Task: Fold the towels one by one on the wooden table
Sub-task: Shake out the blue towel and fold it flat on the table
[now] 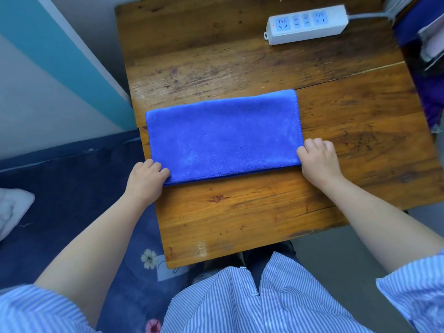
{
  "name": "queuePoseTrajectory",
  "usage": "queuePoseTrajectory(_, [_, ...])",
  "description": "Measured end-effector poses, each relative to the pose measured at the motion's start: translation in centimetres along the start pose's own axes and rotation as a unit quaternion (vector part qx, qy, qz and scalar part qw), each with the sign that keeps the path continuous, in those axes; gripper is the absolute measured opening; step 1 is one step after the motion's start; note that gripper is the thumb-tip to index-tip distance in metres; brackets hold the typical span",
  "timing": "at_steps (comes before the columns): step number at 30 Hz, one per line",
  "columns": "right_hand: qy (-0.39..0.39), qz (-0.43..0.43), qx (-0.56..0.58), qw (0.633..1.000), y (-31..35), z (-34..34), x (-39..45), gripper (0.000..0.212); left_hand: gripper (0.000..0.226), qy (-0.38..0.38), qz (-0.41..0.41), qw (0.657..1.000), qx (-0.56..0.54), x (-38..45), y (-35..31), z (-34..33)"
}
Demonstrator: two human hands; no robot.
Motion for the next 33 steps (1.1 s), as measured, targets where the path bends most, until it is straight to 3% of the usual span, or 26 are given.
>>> queuePoseTrajectory(6, [-0.014, 0.039, -0.037, 0.998, 0.2, -0.4, -0.3, 0.011, 0.036, -0.006, -0.044, 0.997, 0.068, -0.1, -0.9, 0.0])
queuePoseTrajectory(11, [-0.005, 0.018, -0.041, 0.999, 0.5, -0.3, -0.8, 0.019, 0.039, 0.035, -0.049, 0.992, 0.107, -0.4, -1.0, -0.5])
queuePoseTrajectory(15, [-0.004, -0.050, 0.038, 0.998, 0.7, 0.9, -1.1, 0.024, 0.019, 0.083, -0.004, 0.993, 0.082, -0.9, -0.5, -0.6])
queuePoseTrajectory(17, [-0.020, -0.066, 0.075, 0.995, 1.3, 1.7, -0.4, 0.019, 0.019, 0.063, 0.032, 0.997, 0.032, -0.5, -0.4, 0.4])
queuePoseTrajectory(20, [-0.031, -0.033, 0.128, 0.991, 4.3, 2.8, 2.0, 0.016, 0.021, -0.063, 0.036, 0.996, -0.057, 1.3, -1.4, 2.4])
queuePoseTrajectory(22, [-0.002, -0.014, 0.156, 0.988, 7.0, 2.8, 4.2, 0.020, 0.019, -0.137, 0.068, 0.979, -0.138, 3.8, -2.0, 2.8])
queuePoseTrajectory(25, [0.118, 0.001, 0.171, 0.978, 11.0, 1.3, 7.8, 0.043, 0.041, -0.141, 0.142, 0.959, -0.204, 8.4, -2.7, 2.9])
queuePoseTrajectory(33, [0.189, 0.019, 0.108, 0.976, 11.8, -2.8, 11.6, 0.055, 0.054, -0.089, 0.139, 0.973, -0.164, 13.1, -1.5, 0.3])
Point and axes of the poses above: each hand's wrist, its own x-axis towards the middle knuckle, its own z-axis out of the back of the hand, y = z × x, the point moved 4 cm from there along x, towards the middle knuckle, and after that the axes turned 12 degrees about -z, right-handed, at the moved point
